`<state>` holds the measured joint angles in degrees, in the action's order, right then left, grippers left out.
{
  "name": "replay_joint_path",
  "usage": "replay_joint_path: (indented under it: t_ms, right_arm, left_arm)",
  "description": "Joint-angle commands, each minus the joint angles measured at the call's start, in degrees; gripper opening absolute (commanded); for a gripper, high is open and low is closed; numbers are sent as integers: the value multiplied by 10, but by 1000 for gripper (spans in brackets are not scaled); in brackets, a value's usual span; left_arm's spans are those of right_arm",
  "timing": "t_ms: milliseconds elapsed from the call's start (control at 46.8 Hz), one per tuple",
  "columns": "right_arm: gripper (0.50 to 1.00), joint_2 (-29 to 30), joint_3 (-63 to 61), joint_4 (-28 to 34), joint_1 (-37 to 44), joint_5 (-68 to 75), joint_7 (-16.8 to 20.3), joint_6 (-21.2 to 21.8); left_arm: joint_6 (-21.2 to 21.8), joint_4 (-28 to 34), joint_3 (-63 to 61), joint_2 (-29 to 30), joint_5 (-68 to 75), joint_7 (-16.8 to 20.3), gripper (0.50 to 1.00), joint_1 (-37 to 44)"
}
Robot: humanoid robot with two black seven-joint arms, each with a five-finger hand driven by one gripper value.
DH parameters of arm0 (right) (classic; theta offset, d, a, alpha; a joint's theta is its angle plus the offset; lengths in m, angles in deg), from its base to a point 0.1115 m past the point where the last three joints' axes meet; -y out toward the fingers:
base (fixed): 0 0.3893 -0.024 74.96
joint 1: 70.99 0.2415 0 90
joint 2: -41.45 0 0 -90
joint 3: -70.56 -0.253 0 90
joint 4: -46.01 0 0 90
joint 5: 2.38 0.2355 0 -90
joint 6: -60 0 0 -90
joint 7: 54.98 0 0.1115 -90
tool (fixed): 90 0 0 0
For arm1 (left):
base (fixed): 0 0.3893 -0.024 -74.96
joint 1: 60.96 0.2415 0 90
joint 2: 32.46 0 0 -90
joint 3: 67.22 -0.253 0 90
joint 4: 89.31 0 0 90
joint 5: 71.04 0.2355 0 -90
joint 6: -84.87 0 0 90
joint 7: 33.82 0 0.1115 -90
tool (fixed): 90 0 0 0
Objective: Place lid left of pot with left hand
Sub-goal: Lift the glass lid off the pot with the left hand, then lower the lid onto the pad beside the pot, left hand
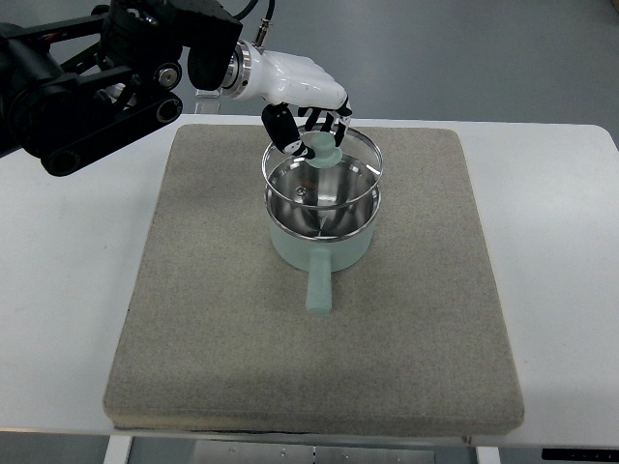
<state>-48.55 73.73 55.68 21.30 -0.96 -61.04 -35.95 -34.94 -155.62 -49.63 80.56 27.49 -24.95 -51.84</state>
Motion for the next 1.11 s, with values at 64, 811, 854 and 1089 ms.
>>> replay_joint_path:
  t_ms: [64, 811, 854, 1089]
  right_arm:
    - [921, 0, 0, 0, 0, 0, 0, 0]
    - [921, 0, 0, 0, 0, 0, 0, 0]
    - [921, 0, 0, 0, 0, 0, 0, 1]
    - [921, 0, 0, 0, 0, 1, 0, 1]
  left_arm:
    - [0, -4, 2, 13, -1, -1, 500, -9]
    - [46, -41, 14, 231, -5, 1, 500, 55]
    - [53, -40, 14, 231, -3, 1, 500, 70]
    - [67, -36, 13, 224, 0, 0, 500, 124]
